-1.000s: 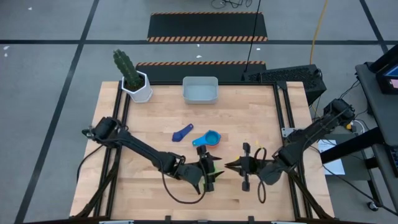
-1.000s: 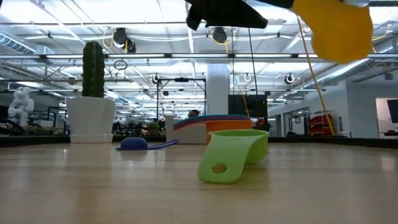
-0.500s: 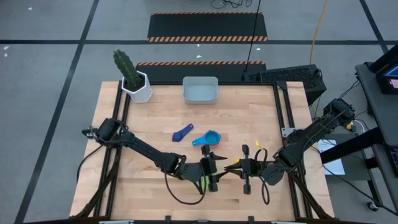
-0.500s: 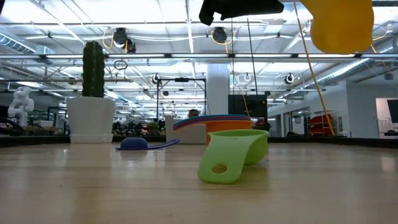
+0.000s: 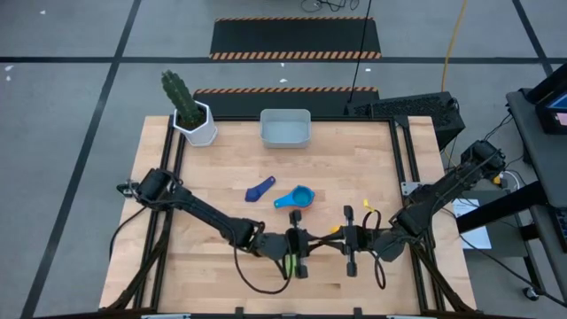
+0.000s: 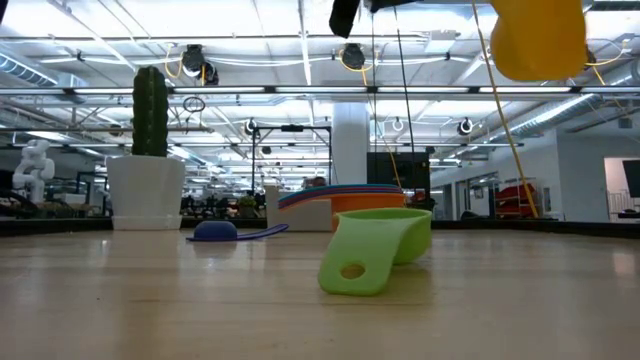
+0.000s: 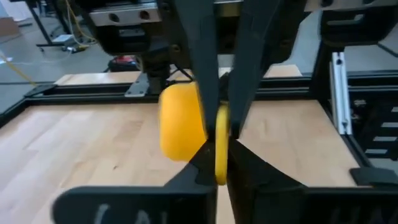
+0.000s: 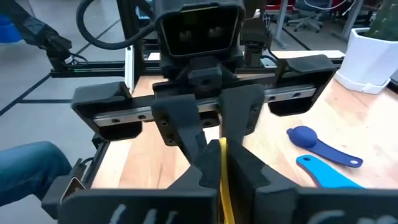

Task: Nest measuring cups in basket
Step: Stack the yellow measuring cup on top of the light blue measuring cup

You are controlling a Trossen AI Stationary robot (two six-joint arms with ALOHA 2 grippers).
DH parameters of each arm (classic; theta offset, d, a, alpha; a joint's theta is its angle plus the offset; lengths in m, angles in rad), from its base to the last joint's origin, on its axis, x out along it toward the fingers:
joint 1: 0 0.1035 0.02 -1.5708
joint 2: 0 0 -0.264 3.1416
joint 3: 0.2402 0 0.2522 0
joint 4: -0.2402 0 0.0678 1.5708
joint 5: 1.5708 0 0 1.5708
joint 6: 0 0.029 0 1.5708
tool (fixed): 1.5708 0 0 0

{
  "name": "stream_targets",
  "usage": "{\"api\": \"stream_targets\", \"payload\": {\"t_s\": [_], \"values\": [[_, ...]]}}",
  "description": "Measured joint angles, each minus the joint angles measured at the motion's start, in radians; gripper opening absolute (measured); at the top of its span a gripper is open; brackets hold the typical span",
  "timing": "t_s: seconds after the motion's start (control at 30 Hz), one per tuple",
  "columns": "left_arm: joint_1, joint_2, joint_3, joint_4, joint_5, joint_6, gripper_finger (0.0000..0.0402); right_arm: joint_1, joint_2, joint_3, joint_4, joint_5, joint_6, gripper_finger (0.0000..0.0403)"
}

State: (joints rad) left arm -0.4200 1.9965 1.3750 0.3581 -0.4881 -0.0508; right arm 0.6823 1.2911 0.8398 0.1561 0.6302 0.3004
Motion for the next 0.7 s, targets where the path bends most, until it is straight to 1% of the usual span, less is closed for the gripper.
{"api": "stream_targets", "payload": {"t_s": [0.07, 0.17, 0.3, 0.53, 0.7], "values": [[0.0, 0.0, 0.0, 0.006, 0.003, -0.022, 0.0015, 0.0, 0.0, 0.0, 0.004, 0.001, -0.003, 0.0008], [0.002, -0.007, 0.0, 0.015, 0.036, -0.045, 0.0019, 0.0, -0.001, 0.0, 0.012, 0.004, -0.006, 0.0021], [-0.005, -0.037, 0.0, -0.007, 0.049, -0.036, 0.0008, 0.009, -0.001, 0.0, 0.033, 0.031, -0.011, 0.0042], [-0.019, -0.075, 0.0, -0.113, 0.04, -0.042, 0.0007, 0.077, -0.03, 0.0, 0.04, 0.198, -0.052, 0.0082], [-0.01, -0.085, 0.001, -0.204, 0.008, -0.082, 0.0011, 0.134, -0.061, 0.0, 0.024, 0.321, -0.05, 0.0106]]}}
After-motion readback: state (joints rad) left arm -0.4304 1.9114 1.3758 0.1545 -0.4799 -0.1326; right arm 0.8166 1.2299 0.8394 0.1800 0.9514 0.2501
